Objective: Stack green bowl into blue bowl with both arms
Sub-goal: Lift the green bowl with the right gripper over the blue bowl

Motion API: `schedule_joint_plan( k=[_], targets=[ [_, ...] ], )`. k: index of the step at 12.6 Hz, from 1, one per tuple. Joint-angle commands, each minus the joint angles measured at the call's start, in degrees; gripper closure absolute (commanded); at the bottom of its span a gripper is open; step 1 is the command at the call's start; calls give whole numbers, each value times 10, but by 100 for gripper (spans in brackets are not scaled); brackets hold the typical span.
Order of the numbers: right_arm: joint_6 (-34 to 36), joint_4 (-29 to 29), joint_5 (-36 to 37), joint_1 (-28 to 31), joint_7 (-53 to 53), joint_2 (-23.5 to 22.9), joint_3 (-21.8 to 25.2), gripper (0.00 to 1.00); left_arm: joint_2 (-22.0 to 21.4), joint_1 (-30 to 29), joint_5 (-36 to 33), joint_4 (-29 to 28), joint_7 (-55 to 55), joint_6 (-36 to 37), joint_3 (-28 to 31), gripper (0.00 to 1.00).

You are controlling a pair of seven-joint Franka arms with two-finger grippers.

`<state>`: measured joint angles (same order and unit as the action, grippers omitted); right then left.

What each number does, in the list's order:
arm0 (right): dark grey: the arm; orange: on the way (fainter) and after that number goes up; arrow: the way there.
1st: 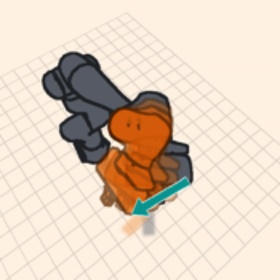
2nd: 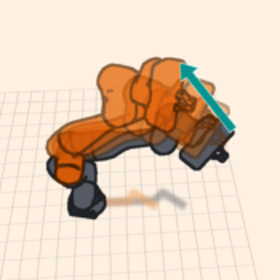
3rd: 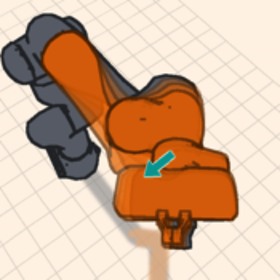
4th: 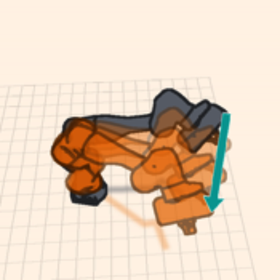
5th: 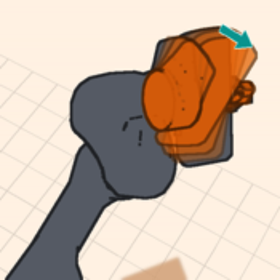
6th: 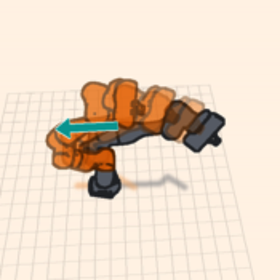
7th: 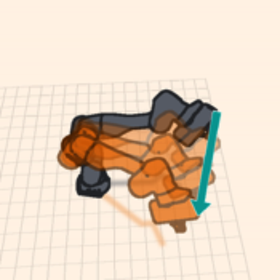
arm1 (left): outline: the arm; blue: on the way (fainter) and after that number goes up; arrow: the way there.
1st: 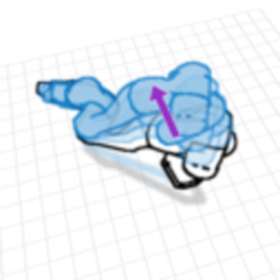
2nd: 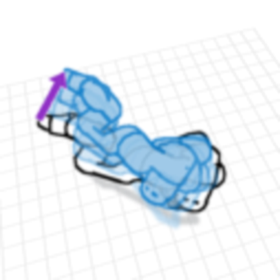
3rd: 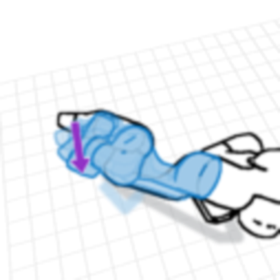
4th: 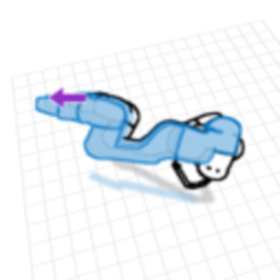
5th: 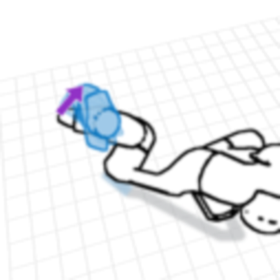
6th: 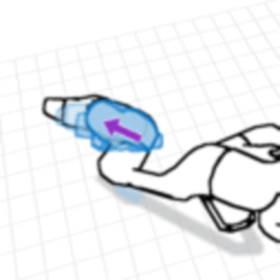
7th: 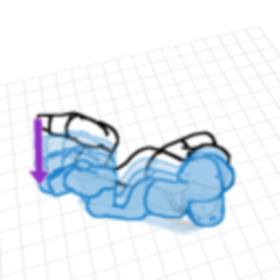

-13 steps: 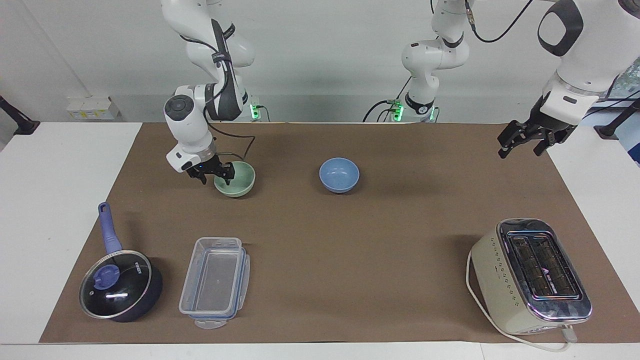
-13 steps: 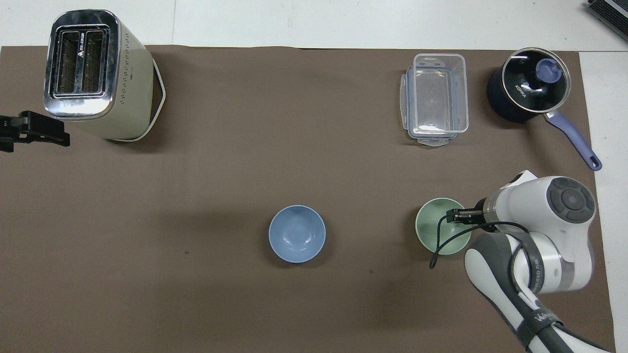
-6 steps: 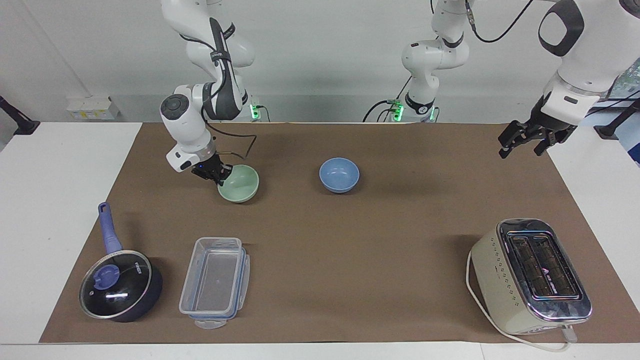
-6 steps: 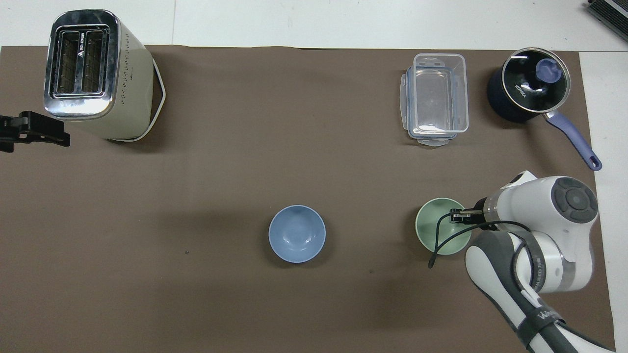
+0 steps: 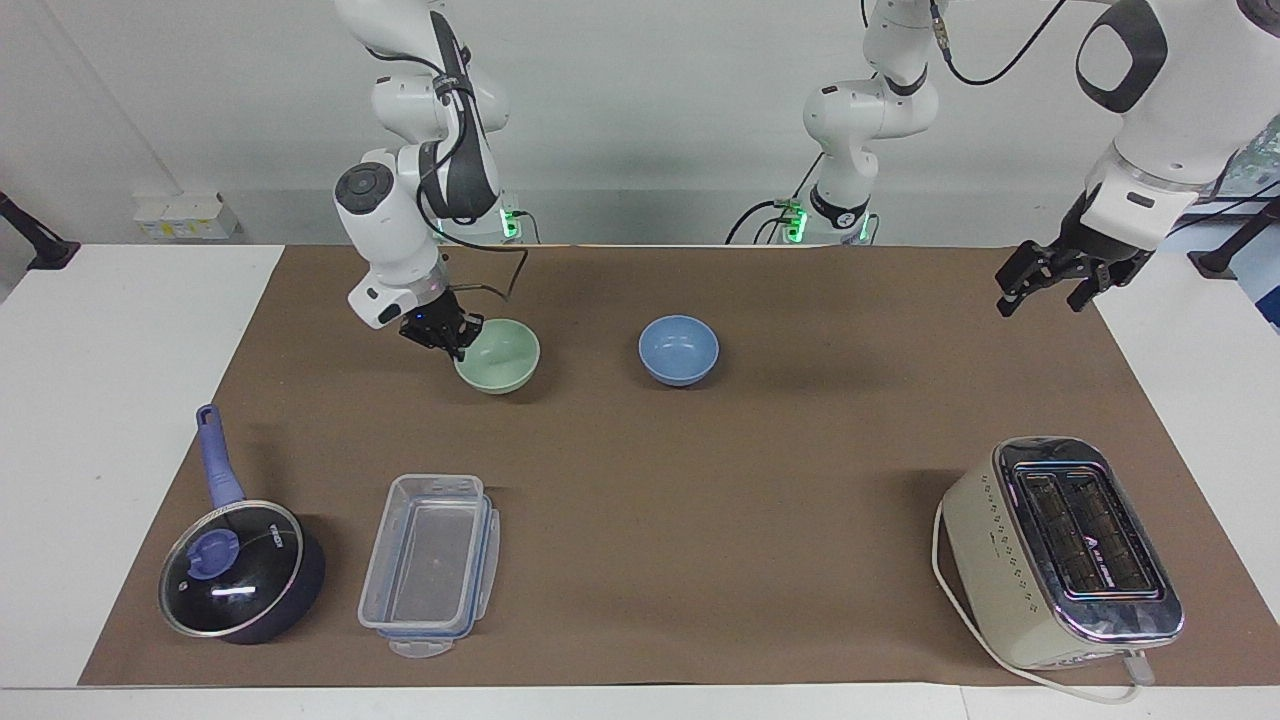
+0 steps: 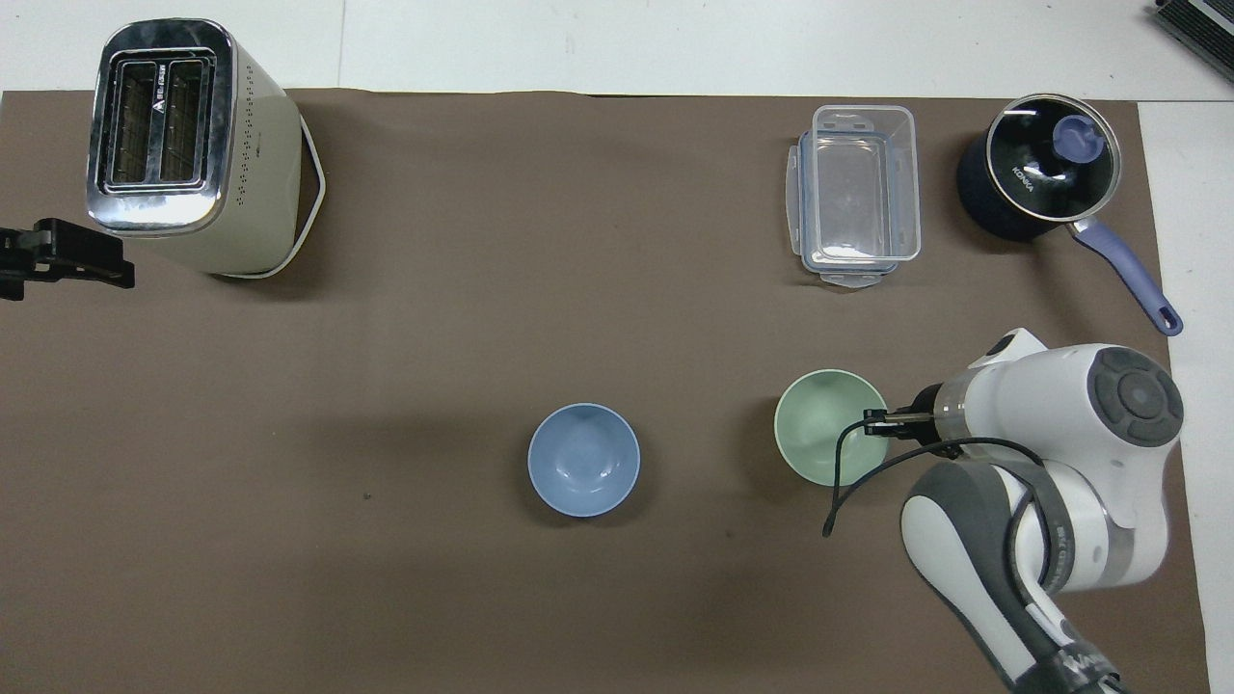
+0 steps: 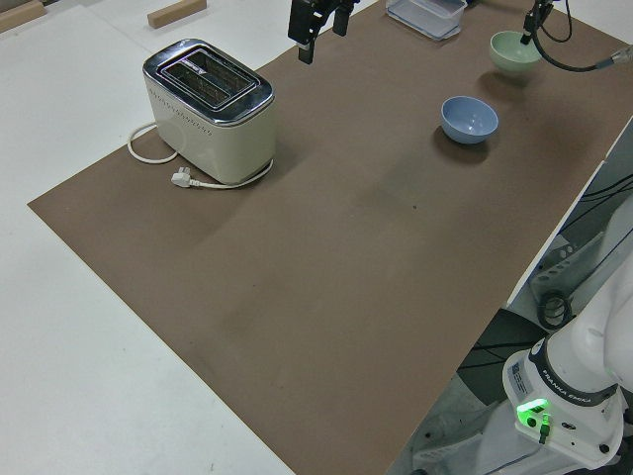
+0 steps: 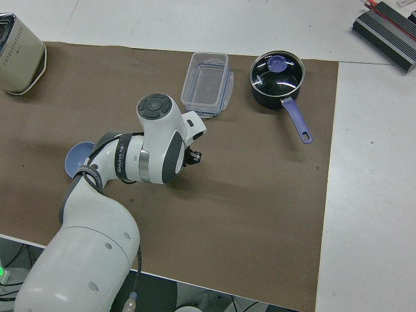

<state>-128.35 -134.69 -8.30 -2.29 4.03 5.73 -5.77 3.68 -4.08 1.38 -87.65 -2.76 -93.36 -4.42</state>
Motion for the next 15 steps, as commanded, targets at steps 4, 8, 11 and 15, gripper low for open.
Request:
schedule_joint_plan(
  k=[4, 8, 11, 15],
  targets=[
    [14, 36, -33, -91, 70, 8, -3, 100, 1, -2, -11, 6, -8, 13, -2, 0],
    [12, 80, -37, -161, 156, -16, -3, 100, 1, -2, -11, 6, -8, 13, -2, 0],
    [2, 108, -60, -213, 202, -53, -3, 100, 1, -2, -11, 6, -8, 13, -2, 0],
    [-36, 116, -59, -268, 257, -91, -3, 100, 1, -2, -11, 6, -8, 13, -2, 0]
  ],
)
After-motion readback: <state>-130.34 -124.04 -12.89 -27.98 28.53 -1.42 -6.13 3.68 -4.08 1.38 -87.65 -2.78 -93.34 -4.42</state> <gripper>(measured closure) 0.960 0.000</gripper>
